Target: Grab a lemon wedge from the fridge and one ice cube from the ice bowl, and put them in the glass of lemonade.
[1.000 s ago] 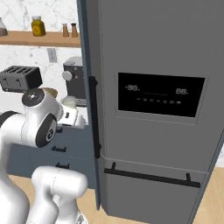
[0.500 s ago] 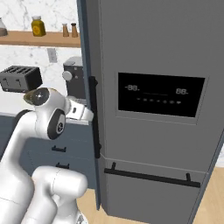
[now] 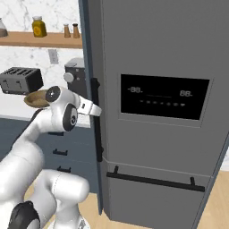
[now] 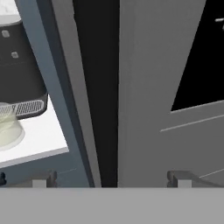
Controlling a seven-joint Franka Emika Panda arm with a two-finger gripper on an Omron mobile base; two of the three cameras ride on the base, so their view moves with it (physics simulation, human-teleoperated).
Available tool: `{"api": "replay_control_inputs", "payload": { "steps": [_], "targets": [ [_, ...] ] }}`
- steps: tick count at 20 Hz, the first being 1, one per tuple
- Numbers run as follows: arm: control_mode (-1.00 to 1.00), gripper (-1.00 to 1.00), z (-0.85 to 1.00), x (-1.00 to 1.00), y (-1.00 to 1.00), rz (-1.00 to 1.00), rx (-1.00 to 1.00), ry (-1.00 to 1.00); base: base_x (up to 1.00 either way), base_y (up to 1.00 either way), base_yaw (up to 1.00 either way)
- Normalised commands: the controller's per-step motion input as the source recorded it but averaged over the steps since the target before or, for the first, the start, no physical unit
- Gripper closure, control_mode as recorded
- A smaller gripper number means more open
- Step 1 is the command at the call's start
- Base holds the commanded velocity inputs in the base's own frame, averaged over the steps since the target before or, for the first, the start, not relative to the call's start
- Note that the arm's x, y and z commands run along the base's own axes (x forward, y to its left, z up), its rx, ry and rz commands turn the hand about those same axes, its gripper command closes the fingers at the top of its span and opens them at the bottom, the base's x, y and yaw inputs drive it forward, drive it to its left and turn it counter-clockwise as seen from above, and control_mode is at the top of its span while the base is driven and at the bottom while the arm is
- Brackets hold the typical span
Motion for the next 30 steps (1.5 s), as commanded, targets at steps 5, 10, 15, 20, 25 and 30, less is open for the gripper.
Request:
{"api": "replay_control_inputs", "payload": {
  "steps": [5, 10, 15, 20, 25, 30],
  "targets": [
    [-1.00, -1.00, -0.14, 0.78, -0.01, -0.03, 0.00, -0.04, 0.00, 0.00, 0.00],
    [-1.00, -1.00, -0.13, 0.57, -0.12, -0.08, 0.00, -0.07, 0.00, 0.00, 0.00],
    [-1.00, -1.00, -0.13, 0.51, -0.23, -0.08, 0.00, -0.06, 0.00, 0.00, 0.00],
    [-1.00, 1.00, -0.09, 0.65, -0.11, -0.04, 0.00, -0.01, 0.00, 0.00, 0.00],
    [-1.00, 1.00, 0.01, -0.63, -0.07, 0.00, 0.01, 0.01, 0.00, 0.00, 0.00],
    [-1.00, 1.00, 0.13, -1.00, -0.50, 0.00, 0.06, 0.00, 0.00, 0.00, 0.00]
  ]
}}
